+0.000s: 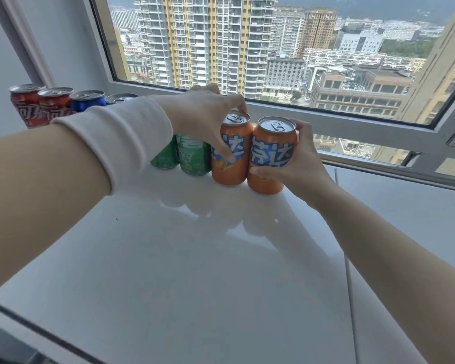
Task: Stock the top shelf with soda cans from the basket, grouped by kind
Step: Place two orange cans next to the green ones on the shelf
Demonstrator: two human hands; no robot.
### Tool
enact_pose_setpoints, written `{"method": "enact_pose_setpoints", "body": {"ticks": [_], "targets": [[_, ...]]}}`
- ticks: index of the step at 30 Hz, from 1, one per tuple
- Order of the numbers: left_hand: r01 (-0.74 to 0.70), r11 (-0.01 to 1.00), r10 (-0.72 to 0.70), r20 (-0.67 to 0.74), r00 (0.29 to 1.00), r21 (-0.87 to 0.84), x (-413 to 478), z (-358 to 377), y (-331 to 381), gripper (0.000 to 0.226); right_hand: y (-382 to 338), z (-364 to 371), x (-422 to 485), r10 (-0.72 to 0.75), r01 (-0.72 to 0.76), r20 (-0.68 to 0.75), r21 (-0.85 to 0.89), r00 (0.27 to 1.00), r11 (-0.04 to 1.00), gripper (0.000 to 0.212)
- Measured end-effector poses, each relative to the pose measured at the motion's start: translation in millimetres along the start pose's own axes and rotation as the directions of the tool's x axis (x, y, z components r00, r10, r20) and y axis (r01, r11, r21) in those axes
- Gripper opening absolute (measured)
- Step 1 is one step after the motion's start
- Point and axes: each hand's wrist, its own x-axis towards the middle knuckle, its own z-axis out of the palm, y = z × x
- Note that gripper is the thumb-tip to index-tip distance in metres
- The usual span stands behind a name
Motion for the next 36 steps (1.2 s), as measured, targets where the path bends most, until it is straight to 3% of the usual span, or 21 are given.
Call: {"method": "enact_pose_setpoints", "body": {"ticks": [11,17,23,27,36], "targets": [[0.013,1.0,-0.013,-0.001,1.0,-0.027,-6,3,6,0.092,-1,1,-1,0.04,-0.039,0.015,-0.035,0.999,0.999,0.1],[-0.01,0.997,0.014,-0.056,0.998,0.075,-28,4,9,0.109,-16,0,-18,0.154,-0.153,0.008,-0.049,0.988,0.987,0.132],[-0.058,0.998,0.063,-0.17,0.983,0.032,-82,14,6,0.093,-49,-1,-82,0.214,-0.256,-0.19,-0.228,0.958,0.94,0.117],[-0.121,0.992,0.109,-0.258,0.96,-0.032,-132,27,2,0.08,-69,16,-137,0.197,-0.305,-0.284,-0.415,0.938,0.857,0.096],[-0.196,0.978,0.174,-0.231,0.957,-0.075,-251,63,21,0.073,-118,67,-245,0.141,-0.273,-0.241,-0.707,0.96,0.653,0.076]]}}
